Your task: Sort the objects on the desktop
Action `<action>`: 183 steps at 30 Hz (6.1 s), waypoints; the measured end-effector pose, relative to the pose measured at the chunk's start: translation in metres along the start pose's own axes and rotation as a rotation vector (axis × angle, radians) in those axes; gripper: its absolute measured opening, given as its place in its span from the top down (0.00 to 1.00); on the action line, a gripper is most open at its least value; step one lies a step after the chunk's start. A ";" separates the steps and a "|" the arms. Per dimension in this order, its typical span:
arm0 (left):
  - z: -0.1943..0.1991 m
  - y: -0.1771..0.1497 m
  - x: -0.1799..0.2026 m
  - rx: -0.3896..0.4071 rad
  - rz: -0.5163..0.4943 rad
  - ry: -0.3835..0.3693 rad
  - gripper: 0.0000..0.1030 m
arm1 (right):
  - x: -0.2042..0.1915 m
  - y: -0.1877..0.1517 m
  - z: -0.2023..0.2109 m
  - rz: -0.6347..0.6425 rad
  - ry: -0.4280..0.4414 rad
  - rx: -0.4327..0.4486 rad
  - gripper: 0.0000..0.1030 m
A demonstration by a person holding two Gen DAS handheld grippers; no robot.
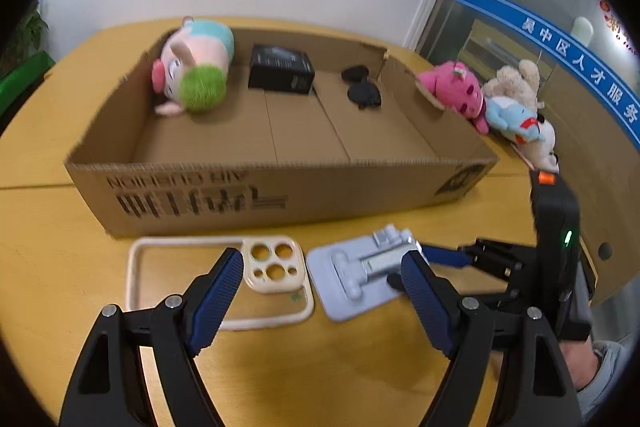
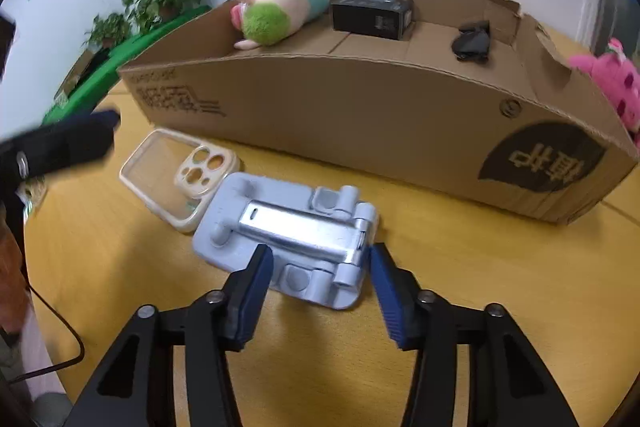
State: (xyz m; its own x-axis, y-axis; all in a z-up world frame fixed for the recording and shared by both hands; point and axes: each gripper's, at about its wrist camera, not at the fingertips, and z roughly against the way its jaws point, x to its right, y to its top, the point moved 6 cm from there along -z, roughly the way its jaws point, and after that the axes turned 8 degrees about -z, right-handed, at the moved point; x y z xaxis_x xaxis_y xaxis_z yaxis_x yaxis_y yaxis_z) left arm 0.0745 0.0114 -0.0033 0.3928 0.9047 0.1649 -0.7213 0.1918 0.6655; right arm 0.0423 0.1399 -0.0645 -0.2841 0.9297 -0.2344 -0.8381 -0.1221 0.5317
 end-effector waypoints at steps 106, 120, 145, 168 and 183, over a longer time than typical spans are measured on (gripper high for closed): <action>-0.021 0.084 -0.142 -0.016 0.066 0.252 0.64 | -0.057 0.146 -0.064 -0.227 0.230 -0.014 0.42; 0.046 0.113 -0.024 0.294 -0.067 0.164 0.23 | -0.023 0.119 0.079 -0.107 -0.141 0.335 0.00; 0.065 0.092 0.032 0.276 -0.084 0.199 0.23 | 0.001 0.084 0.134 -0.133 -0.154 0.400 0.00; 0.041 0.088 -0.017 0.219 -0.053 0.232 0.23 | 0.003 0.106 0.102 -0.103 -0.198 0.348 0.00; 0.030 0.087 -0.031 0.206 -0.023 0.165 0.23 | 0.009 0.108 0.076 -0.093 -0.228 0.276 0.00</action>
State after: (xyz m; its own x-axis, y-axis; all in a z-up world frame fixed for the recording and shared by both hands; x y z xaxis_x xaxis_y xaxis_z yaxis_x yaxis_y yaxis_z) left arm 0.0166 -0.0114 0.0719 0.2973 0.9540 0.0383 -0.5750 0.1469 0.8049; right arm -0.0151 0.1611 0.0526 -0.0755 0.9897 -0.1214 -0.6891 0.0362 0.7237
